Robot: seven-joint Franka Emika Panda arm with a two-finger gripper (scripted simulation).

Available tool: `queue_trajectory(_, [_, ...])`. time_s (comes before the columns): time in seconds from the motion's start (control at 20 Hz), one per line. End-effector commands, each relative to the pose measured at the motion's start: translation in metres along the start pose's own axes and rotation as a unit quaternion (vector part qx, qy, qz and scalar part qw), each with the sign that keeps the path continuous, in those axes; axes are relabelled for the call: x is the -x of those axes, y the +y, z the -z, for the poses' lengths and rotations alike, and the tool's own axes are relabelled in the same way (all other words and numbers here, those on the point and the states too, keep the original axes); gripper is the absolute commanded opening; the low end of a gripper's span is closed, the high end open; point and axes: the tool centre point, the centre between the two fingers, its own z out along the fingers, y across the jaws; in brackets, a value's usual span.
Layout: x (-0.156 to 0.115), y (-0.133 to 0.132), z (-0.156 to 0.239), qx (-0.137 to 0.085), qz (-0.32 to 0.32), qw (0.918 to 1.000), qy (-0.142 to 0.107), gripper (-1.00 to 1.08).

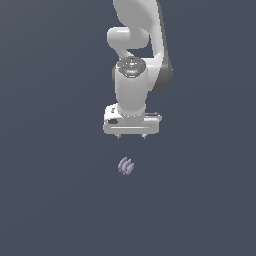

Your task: Pick up the object and move it to a goal position.

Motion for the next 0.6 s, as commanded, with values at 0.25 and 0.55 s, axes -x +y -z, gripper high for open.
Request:
queue_trajectory(0.25, [0.002, -0.02, 0.001, -0.008, 0.01, 0.9999, -0.003, 1.0])
queue_trajectory(0.55, [0.004, -0.037, 0.002, -0.014, 0.017, 0.9997, -0.006, 1.0])
